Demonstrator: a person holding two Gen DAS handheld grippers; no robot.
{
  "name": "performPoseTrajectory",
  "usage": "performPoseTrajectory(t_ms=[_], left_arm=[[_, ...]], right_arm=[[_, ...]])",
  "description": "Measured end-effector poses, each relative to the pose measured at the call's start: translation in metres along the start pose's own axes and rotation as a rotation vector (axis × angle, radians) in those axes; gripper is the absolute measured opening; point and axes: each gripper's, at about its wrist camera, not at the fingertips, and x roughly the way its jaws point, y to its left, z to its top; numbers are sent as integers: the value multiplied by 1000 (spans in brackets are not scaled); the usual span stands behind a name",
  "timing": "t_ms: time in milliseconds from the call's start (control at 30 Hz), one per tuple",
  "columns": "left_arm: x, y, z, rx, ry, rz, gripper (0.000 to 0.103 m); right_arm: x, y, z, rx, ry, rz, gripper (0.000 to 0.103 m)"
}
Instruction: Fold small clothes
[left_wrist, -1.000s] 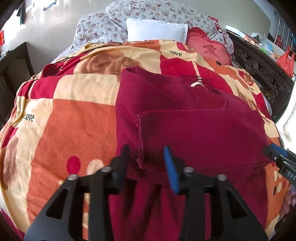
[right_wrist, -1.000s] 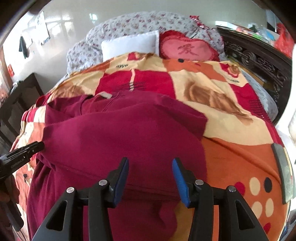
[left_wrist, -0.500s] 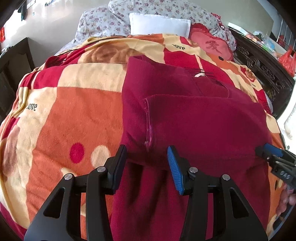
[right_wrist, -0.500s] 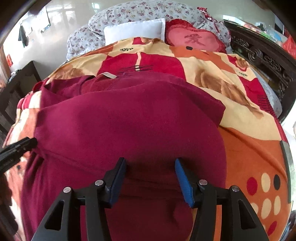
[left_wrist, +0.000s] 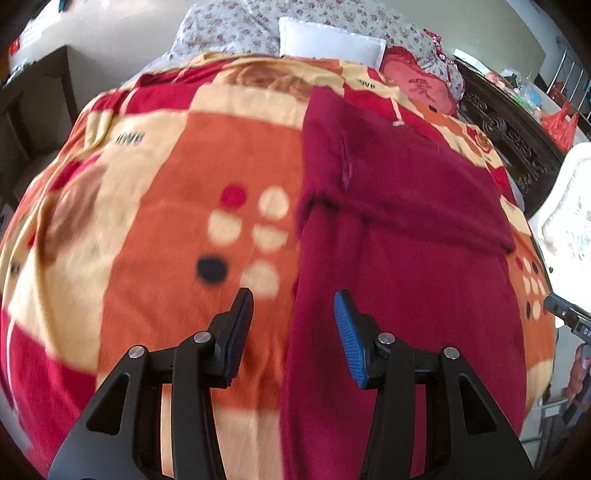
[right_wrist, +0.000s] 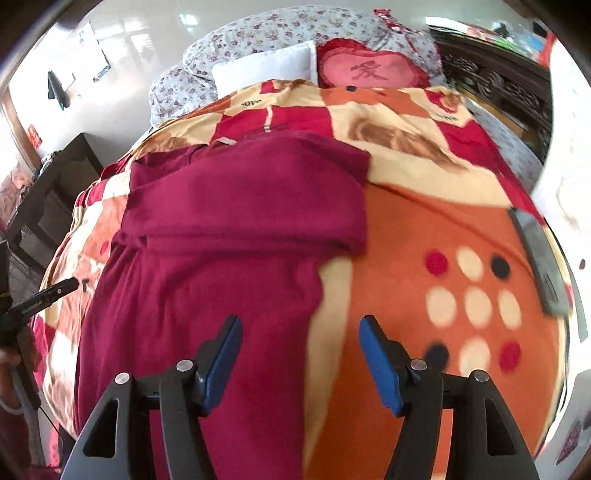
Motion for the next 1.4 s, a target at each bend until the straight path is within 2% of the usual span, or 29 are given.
performPoseTrajectory(t_ms=[267,467,633,833,1100,1300,1367,1400], left_arm=[[-28,8,-60,-26,68,-59,45],[-36,1,-94,8,108,-78,45],[-34,1,-114,-11,158,-113,45],[-26,2,-124,-54,206,-154,45],[-20,4,-125,-62,232,-174,46],[-18,2,-125,-60,234,-195,55],[-17,3,-124,-67,237,-203,57],[-16,2,-124,-70,237,-208,58]], right_arm=[[-25,4,-68,-2,48,17,64],[-31,13,-113,3,98,87,64],[-31,13,-139,47,125,129,64],[-23,13,-157,82,158,184,64],[-13,7,-159,133,165,226,66],[-13,7,-159,124,162,237,67],[-14,8,-159,104,153,239,62],[-16,10,-159,93,149,251,52]])
